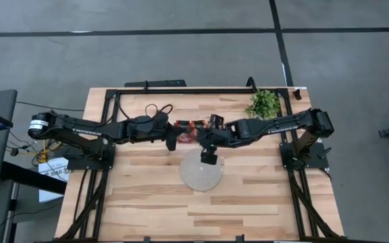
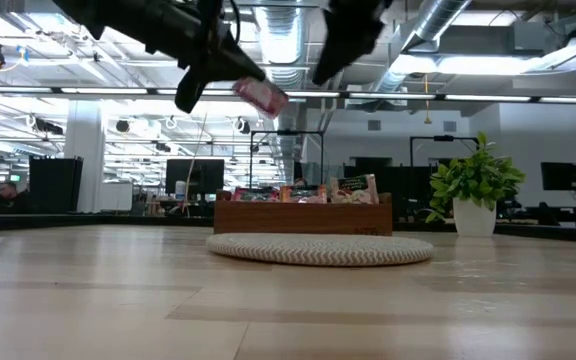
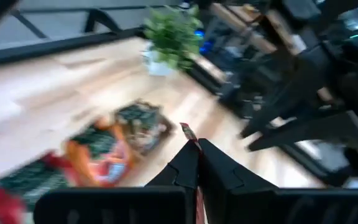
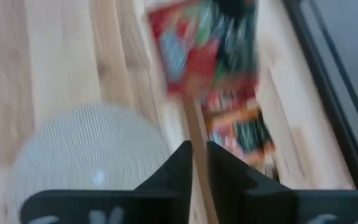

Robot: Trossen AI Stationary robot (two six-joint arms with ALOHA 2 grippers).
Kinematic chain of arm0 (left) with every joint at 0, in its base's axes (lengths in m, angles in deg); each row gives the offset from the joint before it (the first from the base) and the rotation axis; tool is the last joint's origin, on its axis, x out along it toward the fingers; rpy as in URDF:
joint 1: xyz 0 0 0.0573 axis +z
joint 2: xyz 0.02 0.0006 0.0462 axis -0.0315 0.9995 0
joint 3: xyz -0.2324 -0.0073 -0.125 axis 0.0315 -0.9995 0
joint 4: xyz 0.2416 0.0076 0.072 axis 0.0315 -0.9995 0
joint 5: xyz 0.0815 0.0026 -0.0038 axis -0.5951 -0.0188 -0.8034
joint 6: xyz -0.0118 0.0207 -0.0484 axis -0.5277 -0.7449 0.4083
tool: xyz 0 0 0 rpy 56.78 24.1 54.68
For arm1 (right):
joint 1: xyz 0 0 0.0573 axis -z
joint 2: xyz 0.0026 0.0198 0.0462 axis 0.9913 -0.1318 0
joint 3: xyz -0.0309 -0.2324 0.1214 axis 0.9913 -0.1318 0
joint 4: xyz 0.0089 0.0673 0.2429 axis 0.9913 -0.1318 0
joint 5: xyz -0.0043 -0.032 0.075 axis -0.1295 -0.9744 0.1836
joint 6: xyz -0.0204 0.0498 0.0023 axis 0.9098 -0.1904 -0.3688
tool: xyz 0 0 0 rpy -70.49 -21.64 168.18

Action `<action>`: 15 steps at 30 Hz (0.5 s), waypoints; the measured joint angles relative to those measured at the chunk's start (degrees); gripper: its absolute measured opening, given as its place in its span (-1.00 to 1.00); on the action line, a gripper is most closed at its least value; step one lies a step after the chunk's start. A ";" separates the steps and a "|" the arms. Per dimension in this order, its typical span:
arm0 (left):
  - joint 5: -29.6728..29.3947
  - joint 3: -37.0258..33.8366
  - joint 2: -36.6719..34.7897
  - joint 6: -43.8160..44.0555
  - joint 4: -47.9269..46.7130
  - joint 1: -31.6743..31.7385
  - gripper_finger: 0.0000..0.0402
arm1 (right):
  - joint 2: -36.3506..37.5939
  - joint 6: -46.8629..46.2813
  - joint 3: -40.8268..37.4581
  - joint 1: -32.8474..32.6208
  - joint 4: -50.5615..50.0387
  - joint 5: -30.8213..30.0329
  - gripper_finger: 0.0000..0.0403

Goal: Pick & Place Tea
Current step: Put the red tea bag into the left section of the wooden organizer

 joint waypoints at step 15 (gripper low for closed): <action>-3.91 -5.92 0.00 -7.31 1.37 0.00 -1.00 | 5.30 -5.17 -3.79 -0.28 -12.66 -4.81 -0.66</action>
